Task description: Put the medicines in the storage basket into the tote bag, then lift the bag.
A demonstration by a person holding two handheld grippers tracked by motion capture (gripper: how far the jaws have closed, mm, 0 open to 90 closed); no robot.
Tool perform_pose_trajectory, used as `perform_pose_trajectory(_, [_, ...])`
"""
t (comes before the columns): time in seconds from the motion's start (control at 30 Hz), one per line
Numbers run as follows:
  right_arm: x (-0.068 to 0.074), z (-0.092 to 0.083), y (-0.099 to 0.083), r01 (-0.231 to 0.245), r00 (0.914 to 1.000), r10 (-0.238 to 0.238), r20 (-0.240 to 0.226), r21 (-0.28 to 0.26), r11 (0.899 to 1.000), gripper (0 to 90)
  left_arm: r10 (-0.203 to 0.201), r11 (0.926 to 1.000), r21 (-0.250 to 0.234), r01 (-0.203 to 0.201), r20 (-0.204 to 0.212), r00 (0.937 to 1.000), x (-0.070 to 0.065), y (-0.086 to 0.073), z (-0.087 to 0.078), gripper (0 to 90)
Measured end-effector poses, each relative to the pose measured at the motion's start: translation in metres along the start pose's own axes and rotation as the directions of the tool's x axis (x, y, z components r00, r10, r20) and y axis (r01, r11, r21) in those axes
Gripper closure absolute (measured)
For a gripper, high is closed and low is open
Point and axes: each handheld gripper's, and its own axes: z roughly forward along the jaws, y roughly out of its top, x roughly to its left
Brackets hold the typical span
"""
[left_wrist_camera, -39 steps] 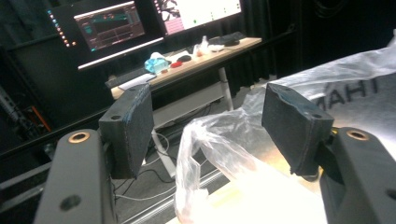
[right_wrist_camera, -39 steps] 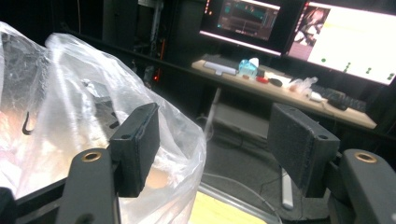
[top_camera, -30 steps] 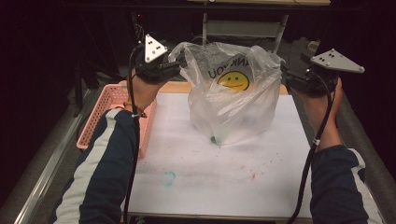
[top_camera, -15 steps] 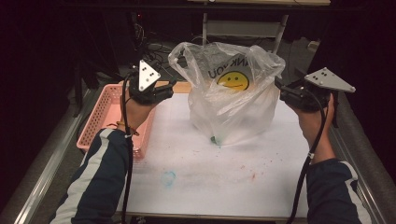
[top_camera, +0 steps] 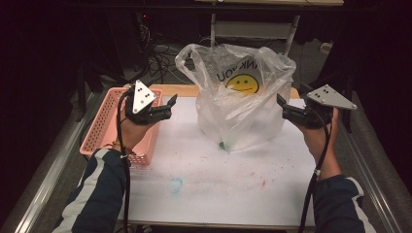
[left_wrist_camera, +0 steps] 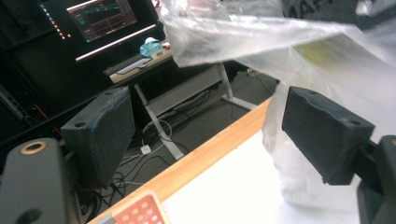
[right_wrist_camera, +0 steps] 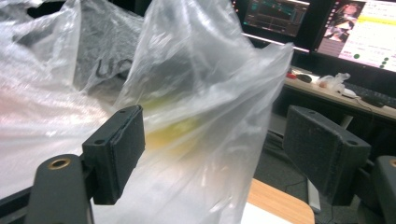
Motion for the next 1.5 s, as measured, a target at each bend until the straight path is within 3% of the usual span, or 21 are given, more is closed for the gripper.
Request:
perform_pose_trajectory(0.17, [0.006, 0.001, -0.008, -0.021, 0.9997, 0.022, -0.011, 0.020, 1.000, 19.3, 0.012, 0.9999, 0.010, -0.012, 0.000, 0.9999, -0.003, -0.012, -0.007, 16.6])
perform_pose_trajectory(0.3, [0.012, -0.001, -0.014, 0.001, 0.9998, -0.001, -0.018, 0.016, 1.000, 19.3, 0.004, 0.9998, 0.018, -0.005, 0.020, 0.9998, -0.005, -0.022, -0.013, 16.7])
perform_pose_trajectory(0.63, [0.026, -0.013, -0.032, 0.032, 0.9976, -0.030, -0.063, 0.037, 0.999, 18.9, 0.038, 0.9965, 0.072, -0.043, 0.061, 0.9974, -0.016, -0.044, -0.030, 16.6])
perform_pose_trajectory(0.8, [0.031, -0.019, -0.041, 0.037, 0.9965, -0.033, -0.077, 0.048, 0.998, 18.8, 0.057, 0.9951, 0.078, -0.061, 0.057, 0.9967, -0.020, -0.051, -0.038, 16.6])
perform_pose_trajectory(0.93, [0.032, -0.025, -0.045, 0.030, 0.9965, -0.026, -0.080, 0.053, 0.998, 18.8, 0.054, 0.9951, 0.080, -0.059, 0.058, 0.9969, -0.021, -0.059, -0.045, 16.6])
perform_pose_trajectory(1.2, [0.040, -0.037, -0.058, 0.080, 0.9928, -0.073, -0.095, 0.072, 0.994, 18.8, 0.047, 0.9938, 0.097, -0.055, 0.084, 0.9954, -0.025, -0.073, -0.058, 16.6])
perform_pose_trajectory(1.37, [0.046, -0.044, -0.068, 0.101, 0.9892, -0.092, -0.115, 0.080, 0.992, 18.7, 0.067, 0.9901, 0.117, -0.078, 0.096, 0.9932, -0.030, -0.081, -0.064, 16.6])
perform_pose_trajectory(1.5, [0.049, -0.051, -0.075, 0.092, 0.9881, -0.081, -0.131, 0.081, 0.992, 18.7, 0.075, 0.9861, 0.140, -0.090, 0.112, 0.9909, -0.034, -0.088, -0.068, 16.6])
